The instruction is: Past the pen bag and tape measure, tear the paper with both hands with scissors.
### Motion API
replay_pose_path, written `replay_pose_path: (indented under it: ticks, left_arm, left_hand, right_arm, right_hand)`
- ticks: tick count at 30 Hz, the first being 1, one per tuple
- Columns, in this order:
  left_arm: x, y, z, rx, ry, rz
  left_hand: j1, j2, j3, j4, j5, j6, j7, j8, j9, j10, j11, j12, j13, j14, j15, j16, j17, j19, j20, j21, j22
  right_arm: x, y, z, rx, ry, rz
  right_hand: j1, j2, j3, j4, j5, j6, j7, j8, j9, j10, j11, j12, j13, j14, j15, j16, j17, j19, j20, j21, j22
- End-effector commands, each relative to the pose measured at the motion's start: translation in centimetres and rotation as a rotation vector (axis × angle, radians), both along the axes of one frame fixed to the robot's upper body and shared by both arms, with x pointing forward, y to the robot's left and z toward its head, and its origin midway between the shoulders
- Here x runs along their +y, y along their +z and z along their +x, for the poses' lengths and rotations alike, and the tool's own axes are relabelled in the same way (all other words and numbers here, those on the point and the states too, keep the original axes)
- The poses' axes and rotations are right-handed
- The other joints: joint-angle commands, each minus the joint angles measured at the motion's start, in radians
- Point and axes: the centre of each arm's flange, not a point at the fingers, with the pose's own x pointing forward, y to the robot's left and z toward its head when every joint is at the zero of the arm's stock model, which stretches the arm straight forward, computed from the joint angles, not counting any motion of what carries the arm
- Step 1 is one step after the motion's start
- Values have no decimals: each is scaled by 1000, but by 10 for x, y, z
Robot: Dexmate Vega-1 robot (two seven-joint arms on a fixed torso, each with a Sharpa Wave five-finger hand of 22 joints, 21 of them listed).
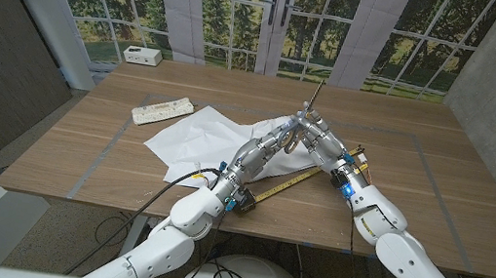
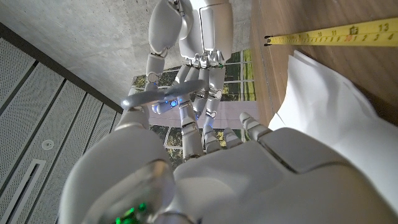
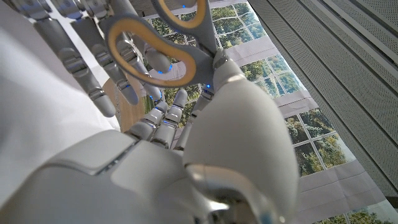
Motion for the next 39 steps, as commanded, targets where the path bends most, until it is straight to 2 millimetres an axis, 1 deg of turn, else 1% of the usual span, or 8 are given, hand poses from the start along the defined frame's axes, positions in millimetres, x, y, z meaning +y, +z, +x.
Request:
replay_pose_path:
  ticks: [1,3,10,11,20,23,27,39]
  left_arm:
    - [1,-1,3,7,-15,50]
    - [0,-1,3,8,-18,50]
    - [0,-1,2,0,-22,71]
    - [0,-1,2,-1,-22,74]
    - [0,3,0,-29,-11,115]
    - [0,4,-1,-39,-12,134]
    - [0,5,-2,-46,-14,143]
    - [0,8,-3,-57,-8,154]
  left_hand:
    - [-9,-3,-7,0,6,-18,3,-16,-7,-14,-1,-3,2,-16,-12,-4,3,-14,4,-3,2]
    - [-9,-2,-8,0,6,-16,4,-17,-10,-17,0,-4,2,-18,-9,-4,3,-16,6,-4,2]
    - [13,39,15,-9,8,18,12,-15,-24,-21,9,-2,1,-22,3,-3,2,-19,17,-2,2]
    - [19,47,20,-12,8,22,17,-16,-26,-22,13,-2,1,-23,5,-2,2,-19,19,-2,2]
    - [39,64,34,-26,8,22,13,-23,-35,-29,17,-3,1,-29,15,-3,1,-20,27,-1,1]
    - [45,62,36,-35,5,5,11,-34,-42,-42,21,-6,0,-37,18,-4,1,-23,29,-2,1]
    - [41,50,30,-40,1,-8,2,-43,-48,-49,17,-7,0,-46,21,-6,2,-27,33,-3,0]
    - [36,37,24,-46,-2,-7,9,-47,-56,-57,19,-8,0,-51,24,-5,2,-29,40,-2,0]
  right_arm:
    - [5,2,0,-12,38,-31]
    - [6,3,-1,-12,41,-34]
    - [8,6,-3,-24,54,-49]
    - [9,6,-3,-26,55,-52]
    - [15,9,-2,-27,72,-107]
    - [18,8,-2,-24,77,-124]
    - [19,8,-1,-15,69,-134]
    - [22,5,-3,-14,51,-176]
  right_hand:
    - [2,12,-2,4,-1,5,0,6,-1,56,-43,2,6,13,-191,8,1,-3,5,-1,2]
    - [2,12,-2,4,-1,5,0,6,-1,57,-43,1,6,14,-191,9,2,-4,6,-1,2]
    - [1,13,-3,4,-1,5,0,6,-1,58,-42,-1,7,15,-191,11,2,-4,7,0,2]
    - [1,13,-3,4,-1,5,0,6,-1,59,-42,-1,8,15,-191,11,2,-4,7,0,2]
    - [1,13,-4,4,-1,4,0,6,-2,61,-42,-3,11,15,-191,12,-1,-5,8,0,2]
    - [0,14,-5,3,-1,4,0,6,-2,62,-42,-4,13,15,-191,12,-2,-7,10,0,2]
    - [0,15,-5,3,-1,4,-1,7,-2,61,-42,-7,13,16,-191,13,-3,-7,11,0,2]
    - [0,14,-7,1,-1,5,-1,8,-4,67,-41,-15,14,26,-192,21,-3,-10,19,1,2]
